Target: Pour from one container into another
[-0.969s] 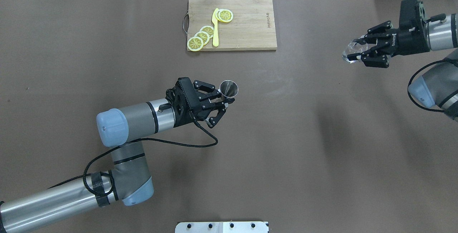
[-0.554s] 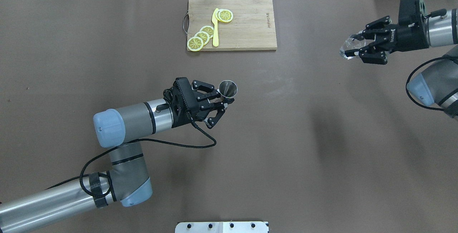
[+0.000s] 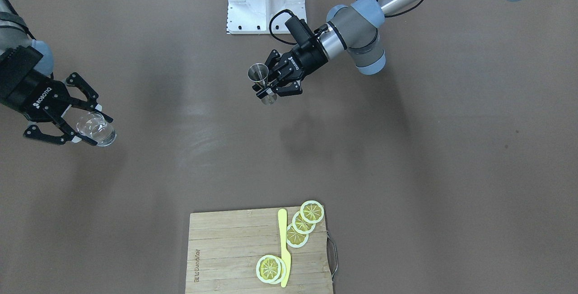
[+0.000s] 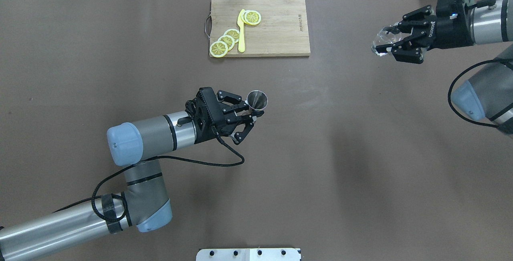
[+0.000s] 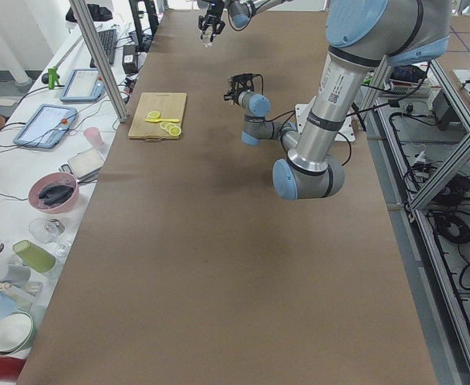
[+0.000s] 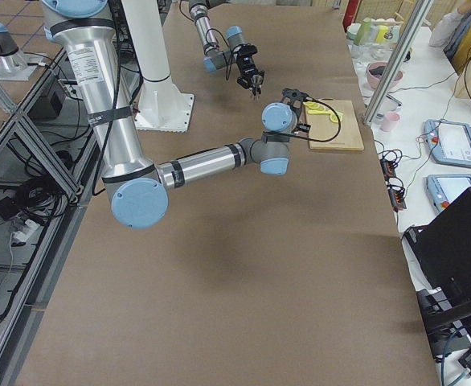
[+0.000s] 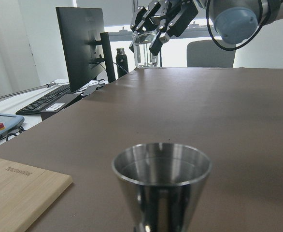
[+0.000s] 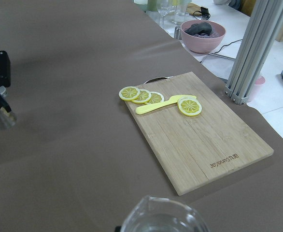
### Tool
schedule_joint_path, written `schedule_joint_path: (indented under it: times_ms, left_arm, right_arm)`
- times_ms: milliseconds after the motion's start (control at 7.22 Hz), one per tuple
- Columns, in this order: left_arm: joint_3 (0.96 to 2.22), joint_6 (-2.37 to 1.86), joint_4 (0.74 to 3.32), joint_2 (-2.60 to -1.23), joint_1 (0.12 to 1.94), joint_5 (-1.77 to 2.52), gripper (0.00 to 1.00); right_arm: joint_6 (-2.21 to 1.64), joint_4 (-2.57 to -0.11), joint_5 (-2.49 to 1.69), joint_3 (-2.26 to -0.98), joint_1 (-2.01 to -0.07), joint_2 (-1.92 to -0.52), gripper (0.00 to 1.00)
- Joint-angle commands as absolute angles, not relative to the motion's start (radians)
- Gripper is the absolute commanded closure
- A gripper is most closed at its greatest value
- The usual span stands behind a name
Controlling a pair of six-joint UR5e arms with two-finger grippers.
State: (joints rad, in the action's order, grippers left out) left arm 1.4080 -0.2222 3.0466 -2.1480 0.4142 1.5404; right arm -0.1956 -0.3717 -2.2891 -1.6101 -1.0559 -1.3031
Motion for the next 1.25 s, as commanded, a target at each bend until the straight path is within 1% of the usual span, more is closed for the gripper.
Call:
schedule_joint_path:
  times_ms: [0, 277, 831, 969, 1108]
  left_arm:
    - [1.407, -0.222, 3.046, -2.149, 0.413, 1.542, 1.0]
    - [1.405, -0.222, 3.046, -2.151, 0.413, 1.543, 1.0]
    - [1.405, -0.222, 3.045, -2.157, 0.411, 1.542, 1.0]
    - [1.404, -0.222, 3.045, -2.158, 0.411, 1.542, 1.0]
    - [1.398, -0.222, 3.045, -2.158, 0.405, 1.542, 1.0]
  right_arm:
    - [-0.14, -0.515, -2.214, -1.721, -1.003, -1.304, 1.0]
    - [-0.028, -0.639, -2.184, -1.791, -0.956, -1.293, 1.0]
    - [0.179, -0.704, -2.194, -1.825, -0.859, -1.258, 1.0]
    - [0.196, -0.742, -2.203, -1.832, -0.839, -1.237, 1.0]
    - [0.205, -0.821, -2.241, -1.865, -0.827, -1.226, 1.0]
